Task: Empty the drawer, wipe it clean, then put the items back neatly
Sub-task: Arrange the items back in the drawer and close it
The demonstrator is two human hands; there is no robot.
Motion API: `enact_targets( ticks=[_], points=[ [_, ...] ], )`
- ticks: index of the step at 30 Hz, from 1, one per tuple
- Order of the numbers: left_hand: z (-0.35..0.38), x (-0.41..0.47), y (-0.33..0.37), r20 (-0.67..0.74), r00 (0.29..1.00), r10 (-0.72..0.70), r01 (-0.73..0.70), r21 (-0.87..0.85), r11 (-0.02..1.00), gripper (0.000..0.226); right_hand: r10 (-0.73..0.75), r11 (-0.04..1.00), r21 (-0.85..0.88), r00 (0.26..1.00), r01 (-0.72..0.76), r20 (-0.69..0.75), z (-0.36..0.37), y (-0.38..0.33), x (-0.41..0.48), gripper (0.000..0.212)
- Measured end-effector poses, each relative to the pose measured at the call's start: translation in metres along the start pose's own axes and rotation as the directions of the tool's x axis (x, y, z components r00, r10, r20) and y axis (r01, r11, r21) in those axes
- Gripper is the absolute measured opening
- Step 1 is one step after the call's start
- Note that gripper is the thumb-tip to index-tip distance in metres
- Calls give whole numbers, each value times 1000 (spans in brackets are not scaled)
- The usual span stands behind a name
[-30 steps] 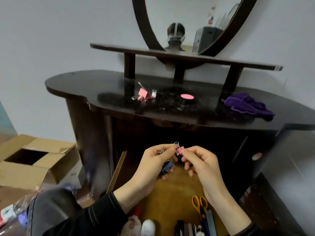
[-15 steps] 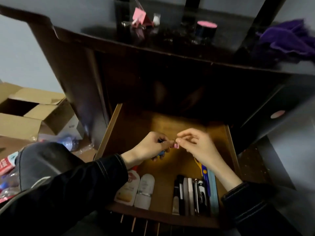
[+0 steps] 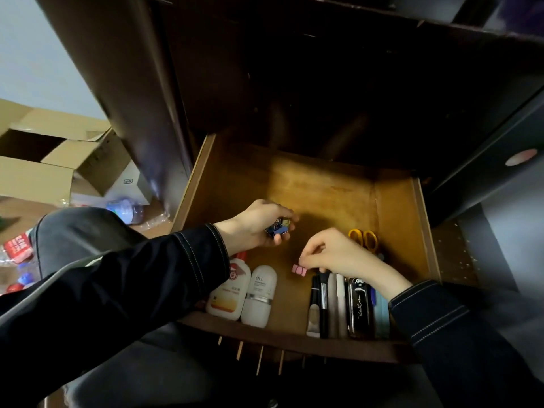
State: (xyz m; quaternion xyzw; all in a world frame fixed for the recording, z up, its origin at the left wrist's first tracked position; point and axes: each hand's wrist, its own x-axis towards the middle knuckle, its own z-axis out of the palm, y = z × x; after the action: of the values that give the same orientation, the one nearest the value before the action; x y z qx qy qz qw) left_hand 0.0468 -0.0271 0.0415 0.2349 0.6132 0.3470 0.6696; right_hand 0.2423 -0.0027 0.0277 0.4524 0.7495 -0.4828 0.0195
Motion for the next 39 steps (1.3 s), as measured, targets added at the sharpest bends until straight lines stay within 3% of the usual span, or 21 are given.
enact_targets(
  ticks=[4, 18, 24, 28, 31, 36, 39],
  points=[
    [3, 2, -1, -2, 999, -35, 35, -31, 999, 15, -19, 995, -99, 991, 33, 136, 13, -4, 5, 6],
    [6, 3, -5, 17, 997, -74, 75, -46, 996, 14, -52, 925, -357, 976, 127, 210, 32, -6, 5, 14],
    [6, 3, -5, 30, 997, -75, 76, -41, 996, 14, -74, 907, -370, 942, 200, 328, 44, -17, 2, 14],
    [6, 4, -4, 30, 997, -77, 78, -44, 996, 14, -87, 914, -333, 912, 234, 402, 53, -25, -2, 30],
    [6, 4, -5, 25, 997, -73, 74, -47, 996, 15, -85, 916, -318, 892, 245, 444, 55, -27, -1, 26],
    [5, 4, -4, 29, 997, -70, 71, -52, 996, 15, -92, 934, -261, 872, 243, 481, 52, -27, -2, 30],
    [4, 3, -3, 40, 997, -68, 70, -64, 995, 15, -74, 978, -145, 901, 149, 428, 35, -22, -2, 28]
  ],
)
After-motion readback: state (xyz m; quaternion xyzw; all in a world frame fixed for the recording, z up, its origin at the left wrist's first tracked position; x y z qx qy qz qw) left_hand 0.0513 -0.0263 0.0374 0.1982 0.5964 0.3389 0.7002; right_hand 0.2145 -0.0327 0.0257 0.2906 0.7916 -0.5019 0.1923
